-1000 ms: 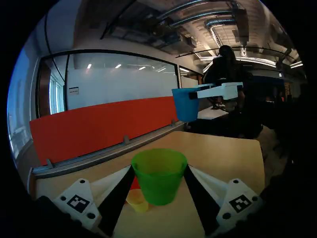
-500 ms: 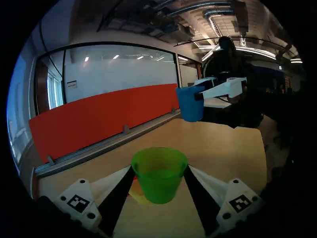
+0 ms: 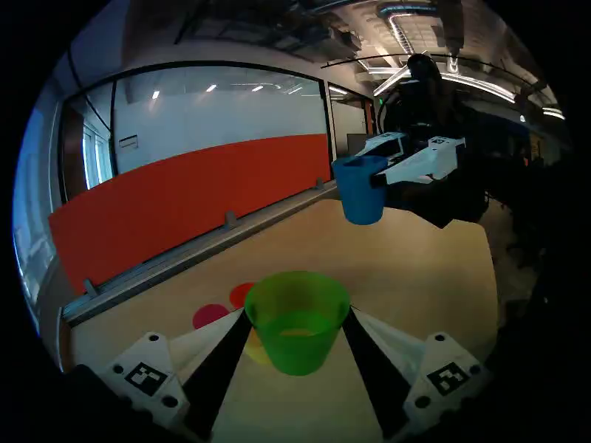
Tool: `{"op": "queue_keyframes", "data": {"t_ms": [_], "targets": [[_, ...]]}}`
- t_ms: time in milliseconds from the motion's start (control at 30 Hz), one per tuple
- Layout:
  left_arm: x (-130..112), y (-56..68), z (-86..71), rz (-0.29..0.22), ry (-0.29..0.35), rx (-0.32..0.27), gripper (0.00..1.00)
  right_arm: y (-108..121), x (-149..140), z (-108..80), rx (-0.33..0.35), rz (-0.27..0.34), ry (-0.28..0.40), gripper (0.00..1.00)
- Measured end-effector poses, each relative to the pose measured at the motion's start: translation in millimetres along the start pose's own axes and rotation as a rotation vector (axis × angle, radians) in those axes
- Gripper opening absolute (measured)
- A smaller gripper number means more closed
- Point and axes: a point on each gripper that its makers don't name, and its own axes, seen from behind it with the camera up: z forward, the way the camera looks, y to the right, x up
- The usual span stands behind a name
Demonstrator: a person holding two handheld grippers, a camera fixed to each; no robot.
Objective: Pour water
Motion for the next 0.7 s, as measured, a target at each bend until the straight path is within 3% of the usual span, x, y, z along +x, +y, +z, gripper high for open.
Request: {"op": "queue_keyframes", "data": {"t_ms": [700], "targets": [[-43.3, 4.4, 11.5, -0.009, -0.140, -0.029, 0.86, -0.3, -55.9, 11.1, 0.008, -0.013, -0.121, 0.93]]}}
